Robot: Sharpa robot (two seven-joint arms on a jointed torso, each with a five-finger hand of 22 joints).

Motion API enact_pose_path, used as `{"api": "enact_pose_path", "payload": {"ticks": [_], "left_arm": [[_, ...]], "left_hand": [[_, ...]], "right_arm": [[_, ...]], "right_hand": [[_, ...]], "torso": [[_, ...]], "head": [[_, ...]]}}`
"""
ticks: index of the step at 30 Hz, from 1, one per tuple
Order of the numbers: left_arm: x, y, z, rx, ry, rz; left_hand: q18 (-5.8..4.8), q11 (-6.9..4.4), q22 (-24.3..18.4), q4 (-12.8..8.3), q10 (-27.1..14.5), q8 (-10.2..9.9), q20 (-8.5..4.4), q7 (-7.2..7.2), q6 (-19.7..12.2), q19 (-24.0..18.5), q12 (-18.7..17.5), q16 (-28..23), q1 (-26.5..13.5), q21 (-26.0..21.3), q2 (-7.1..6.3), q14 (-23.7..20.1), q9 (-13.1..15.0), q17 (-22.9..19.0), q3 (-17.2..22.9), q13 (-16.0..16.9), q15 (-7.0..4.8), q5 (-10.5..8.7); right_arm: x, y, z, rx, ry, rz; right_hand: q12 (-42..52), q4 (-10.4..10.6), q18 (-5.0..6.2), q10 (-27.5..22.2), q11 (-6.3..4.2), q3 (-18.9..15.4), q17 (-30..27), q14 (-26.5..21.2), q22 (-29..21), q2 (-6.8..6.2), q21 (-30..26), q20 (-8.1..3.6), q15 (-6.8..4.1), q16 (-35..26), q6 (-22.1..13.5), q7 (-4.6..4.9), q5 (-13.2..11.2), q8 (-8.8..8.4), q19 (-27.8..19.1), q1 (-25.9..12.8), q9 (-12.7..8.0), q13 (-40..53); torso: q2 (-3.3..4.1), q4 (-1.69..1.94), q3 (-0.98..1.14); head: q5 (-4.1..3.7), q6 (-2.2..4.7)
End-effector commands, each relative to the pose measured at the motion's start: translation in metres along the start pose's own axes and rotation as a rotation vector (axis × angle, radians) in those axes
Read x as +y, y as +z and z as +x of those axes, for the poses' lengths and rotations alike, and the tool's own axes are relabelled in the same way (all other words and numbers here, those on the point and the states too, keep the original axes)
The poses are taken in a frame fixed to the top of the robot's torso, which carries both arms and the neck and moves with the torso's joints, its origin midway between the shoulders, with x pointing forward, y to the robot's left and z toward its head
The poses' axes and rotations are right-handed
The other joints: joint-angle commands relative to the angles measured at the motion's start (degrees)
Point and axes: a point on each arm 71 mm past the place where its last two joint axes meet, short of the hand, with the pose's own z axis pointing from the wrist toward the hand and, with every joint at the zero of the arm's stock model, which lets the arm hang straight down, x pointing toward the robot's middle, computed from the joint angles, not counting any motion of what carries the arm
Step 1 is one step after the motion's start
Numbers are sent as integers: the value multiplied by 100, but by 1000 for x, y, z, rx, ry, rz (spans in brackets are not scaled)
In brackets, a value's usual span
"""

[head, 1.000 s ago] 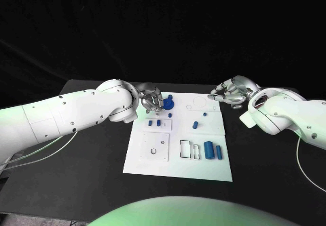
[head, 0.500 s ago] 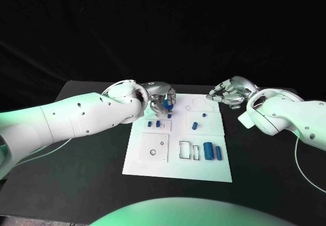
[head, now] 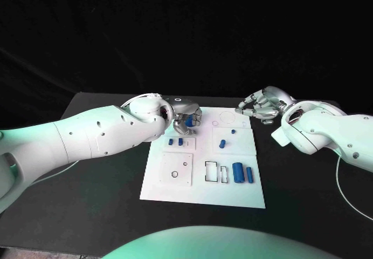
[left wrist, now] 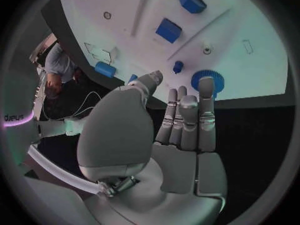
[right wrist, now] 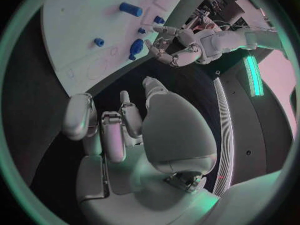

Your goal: Assemble the parts on the task board

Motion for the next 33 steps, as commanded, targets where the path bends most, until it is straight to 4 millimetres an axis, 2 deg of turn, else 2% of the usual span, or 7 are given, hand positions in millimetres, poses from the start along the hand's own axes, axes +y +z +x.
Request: {"api": "enact_pose_path", "payload": {"ticks": [1,9,18,33], "left_arm": [[-2,2,5,52,39,12],[1,5,9,60,52,-3],[0,8,10,54,56,-11],[0,16,19,76,52,-52]], "left_hand": [[-37,8,49,-31,73,-58,1,19,87,65,-63,74,19,93,18,77,-15,43,-1,-36,-2,13],[-65,12,189,-90,173,-172,4,20,200,165,-183,228,88,303,63,183,-41,135,102,-142,3,109],[-104,12,357,-168,390,-270,25,34,365,282,-307,397,122,561,125,309,-48,233,295,-259,34,65],[-176,-14,619,-303,718,-409,20,41,506,526,-475,659,114,1086,182,542,-44,489,522,-384,21,9]], "right_arm": [[1,0,0,-7,-7,-18],[2,0,-1,-14,-6,-21],[2,0,0,-13,-6,-22],[2,0,1,-7,-6,-22]], "right_hand": [[-56,-5,50,-60,1,33,729,426,-17,-21,-41,4,-40,-33,-53,8,37,27,-40,-17,7,-56],[-160,-3,74,-139,1,56,638,402,-88,-34,-166,4,-41,-76,-68,9,36,31,-97,-21,11,-165],[-160,-3,74,-139,1,56,638,402,-88,-34,-166,4,-41,-76,-68,9,36,31,-97,-21,11,-165],[-176,-4,77,-149,0,67,628,398,-99,-36,-189,4,-42,-83,-68,8,37,36,-106,-20,14,-182]], "torso": [[5,-5,-1],[5,-8,2],[-1,-3,3],[-3,-2,2]], "head": [[-1,-1],[-12,3],[-23,-4],[-17,-15]]}}
